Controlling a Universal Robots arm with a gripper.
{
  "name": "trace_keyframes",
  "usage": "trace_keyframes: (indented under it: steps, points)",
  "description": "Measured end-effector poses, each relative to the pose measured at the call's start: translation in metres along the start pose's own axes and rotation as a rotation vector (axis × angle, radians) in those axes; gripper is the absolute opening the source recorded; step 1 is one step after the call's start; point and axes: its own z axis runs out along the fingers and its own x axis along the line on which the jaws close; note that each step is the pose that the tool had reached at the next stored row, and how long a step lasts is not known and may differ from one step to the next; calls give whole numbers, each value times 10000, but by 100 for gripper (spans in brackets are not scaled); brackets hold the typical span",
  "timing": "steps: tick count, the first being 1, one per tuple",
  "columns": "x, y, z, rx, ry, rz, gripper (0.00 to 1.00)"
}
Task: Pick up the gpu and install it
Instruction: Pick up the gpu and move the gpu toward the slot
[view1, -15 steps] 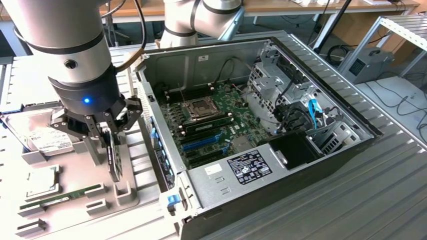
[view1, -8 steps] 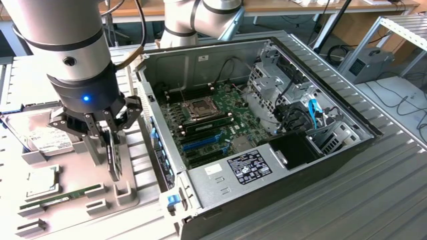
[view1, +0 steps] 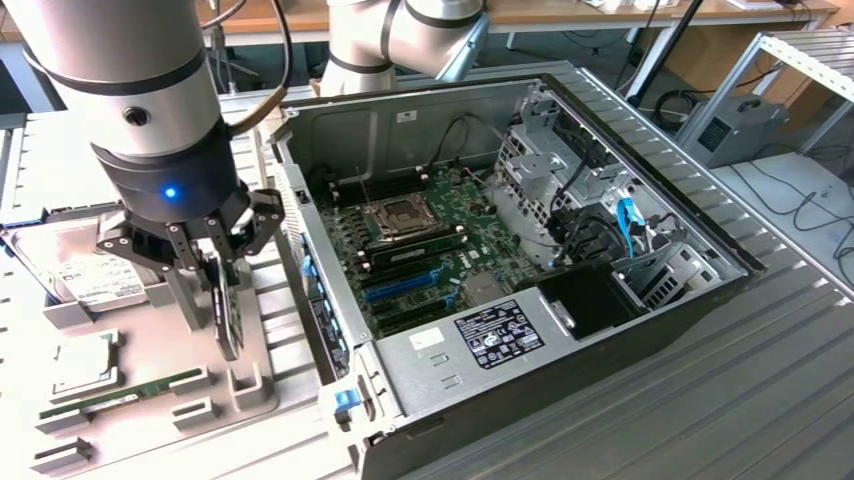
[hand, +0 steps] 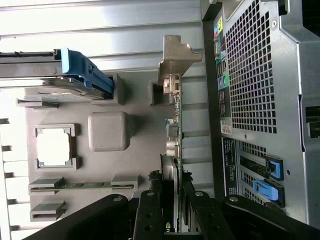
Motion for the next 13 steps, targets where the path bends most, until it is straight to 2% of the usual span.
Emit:
trace_keyframes:
  steps: [13]
  points:
    - [-4, 4, -98, 0, 0, 0, 26]
